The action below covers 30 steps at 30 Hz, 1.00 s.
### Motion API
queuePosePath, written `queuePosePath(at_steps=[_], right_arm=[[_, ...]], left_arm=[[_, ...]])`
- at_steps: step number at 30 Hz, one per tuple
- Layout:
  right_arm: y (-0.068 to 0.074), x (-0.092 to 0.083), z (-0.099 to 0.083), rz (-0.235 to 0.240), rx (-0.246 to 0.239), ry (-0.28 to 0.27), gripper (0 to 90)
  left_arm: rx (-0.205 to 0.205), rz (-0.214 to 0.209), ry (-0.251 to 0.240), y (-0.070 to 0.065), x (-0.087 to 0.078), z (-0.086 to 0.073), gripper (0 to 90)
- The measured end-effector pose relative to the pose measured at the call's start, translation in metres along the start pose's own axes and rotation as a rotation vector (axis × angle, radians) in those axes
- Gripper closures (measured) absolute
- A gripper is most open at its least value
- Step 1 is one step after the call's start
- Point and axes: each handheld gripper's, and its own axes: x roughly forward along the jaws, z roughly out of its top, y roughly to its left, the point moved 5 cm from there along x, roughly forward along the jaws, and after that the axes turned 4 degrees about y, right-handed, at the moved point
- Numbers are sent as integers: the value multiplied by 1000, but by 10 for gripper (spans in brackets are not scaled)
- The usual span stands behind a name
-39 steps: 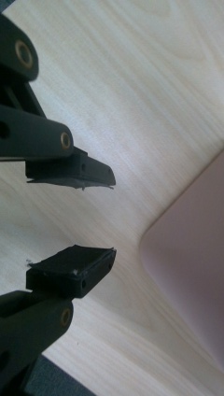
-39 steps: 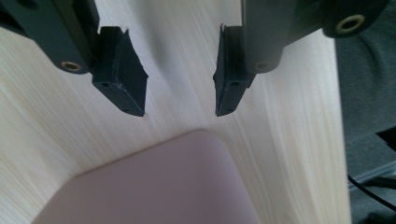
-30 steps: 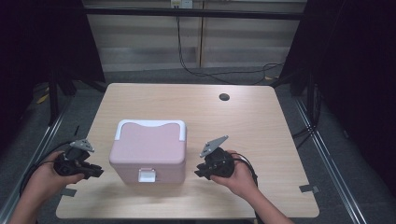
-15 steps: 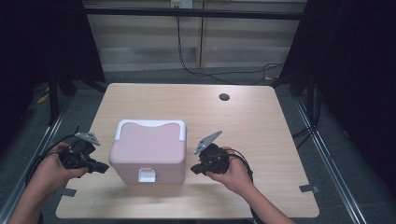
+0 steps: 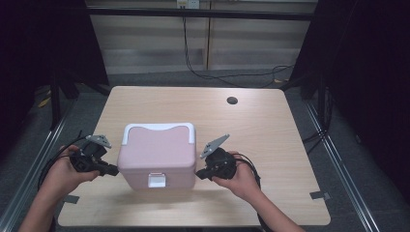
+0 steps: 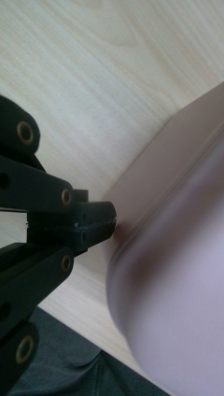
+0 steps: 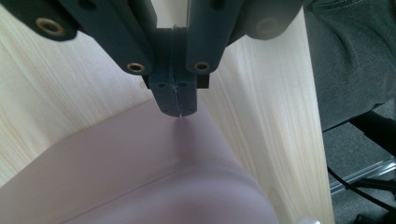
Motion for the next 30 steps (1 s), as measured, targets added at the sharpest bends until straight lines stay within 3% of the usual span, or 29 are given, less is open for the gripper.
queuePosePath(at_steps=[7, 9, 13, 17, 19, 21, 22, 24, 26, 27, 28, 30], right_arm=[[-6, -4, -3, -13, 11, 0, 900], [-8, -5, -4, -15, 13, 4, 900], [-7, -6, 0, 11, 11, -45, 900], [-8, -10, 0, -19, 0, -28, 900], [-16, -15, -4, -53, 5, -13, 900], [-26, -19, -9, -54, 41, -15, 900], [-32, -21, -12, -78, 53, -8, 900], [-40, -25, -15, -72, 83, -4, 900], [-50, -28, -15, -105, 89, -12, 900], [-53, -29, -14, -105, 97, -20, 900], [-55, -29, -13, -117, 106, -20, 900], [-57, -27, -9, -102, 104, -28, 900]], left_arm=[[17, 15, -7, -2, 2, 12, 900], [20, 1, -27, -4, 3, 17, 900], [40, -30, -70, -10, 5, 32, 900], [14, -2, -52, -8, 5, 40, 900], [-5, 33, -46, -4, 2, 41, 900], [-16, 61, -44, 1, 0, 43, 900], [-24, 60, -49, 2, 1, 45, 900], [-31, 71, -55, 5, 1, 48, 900], [-31, 80, -48, 7, 3, 52, 900], [-52, 84, -47, 7, 5, 53, 900], [-35, 83, -38, 9, 5, 54, 900], [-39, 78, -42, 10, 6, 55, 900]])
